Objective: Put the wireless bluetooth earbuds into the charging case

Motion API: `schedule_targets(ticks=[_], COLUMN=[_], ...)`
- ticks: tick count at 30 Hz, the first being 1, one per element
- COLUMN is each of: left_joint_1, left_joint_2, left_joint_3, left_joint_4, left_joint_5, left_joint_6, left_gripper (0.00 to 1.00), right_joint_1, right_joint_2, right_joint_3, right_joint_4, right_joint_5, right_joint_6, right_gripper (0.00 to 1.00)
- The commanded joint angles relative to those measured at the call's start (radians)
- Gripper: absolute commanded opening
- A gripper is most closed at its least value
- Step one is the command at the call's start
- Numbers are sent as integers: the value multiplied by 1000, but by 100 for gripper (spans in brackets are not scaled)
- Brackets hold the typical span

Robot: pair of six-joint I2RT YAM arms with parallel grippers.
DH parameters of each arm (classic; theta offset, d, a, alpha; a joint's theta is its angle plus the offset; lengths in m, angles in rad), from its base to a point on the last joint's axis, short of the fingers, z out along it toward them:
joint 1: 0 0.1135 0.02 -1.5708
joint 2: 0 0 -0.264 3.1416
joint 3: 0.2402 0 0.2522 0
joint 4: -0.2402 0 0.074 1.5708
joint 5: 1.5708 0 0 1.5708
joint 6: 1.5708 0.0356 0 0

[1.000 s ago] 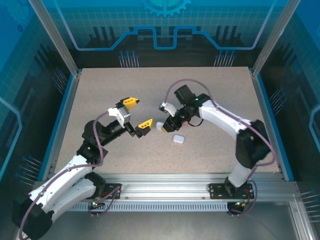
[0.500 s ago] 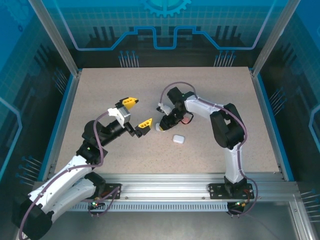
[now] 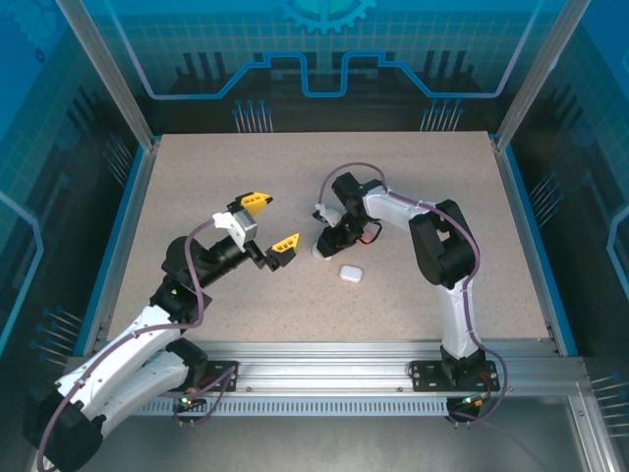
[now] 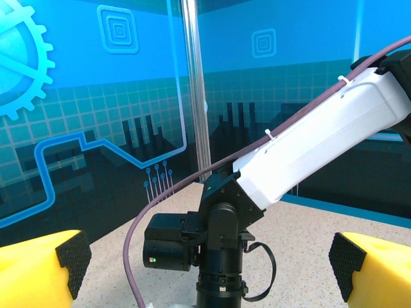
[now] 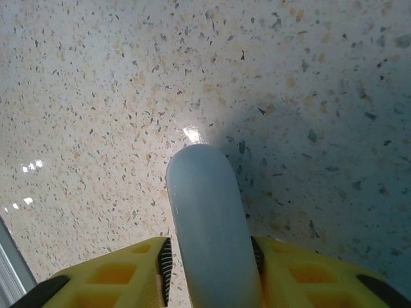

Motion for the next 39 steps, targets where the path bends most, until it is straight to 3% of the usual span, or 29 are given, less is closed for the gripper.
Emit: schedule_targets(ticks=[1, 9, 15, 22, 25, 27, 32, 39], left_joint_1=[-1, -1, -1, 7, 44, 85, 212, 274], left_joint_2=[-11, -13, -2, 83, 143, 190, 295, 360], left_joint_3=[12, 12, 11, 33, 51, 83, 124, 95], left_joint_4=[-1, -4, -4, -52, -74, -120, -145, -186], left_joint_5=[-7, -16, -64, -314, -364, -380, -450, -537], left_joint_6=[17, 19, 19, -6, -29, -35, -95, -125], left_gripper=[99, 99, 99, 99, 99, 99, 99, 99], right_joint_1=[-10, -13, -16, -30, -47, -66, -156, -312], right_joint_2=[-5, -48, -192, -469, -620, -714, -898, -1087], right_joint_3=[-10, -24, -83, -198, -294, -366, -510, -752], right_joint_4=[-10, -13, 46, 108, 171, 219, 291, 468], right_joint_5=[18, 124, 220, 398, 507, 571, 596, 630], right_joint_6=[11, 17, 35, 84, 115, 133, 172, 230], right_gripper=[41, 50, 57, 63, 70, 81, 99, 100])
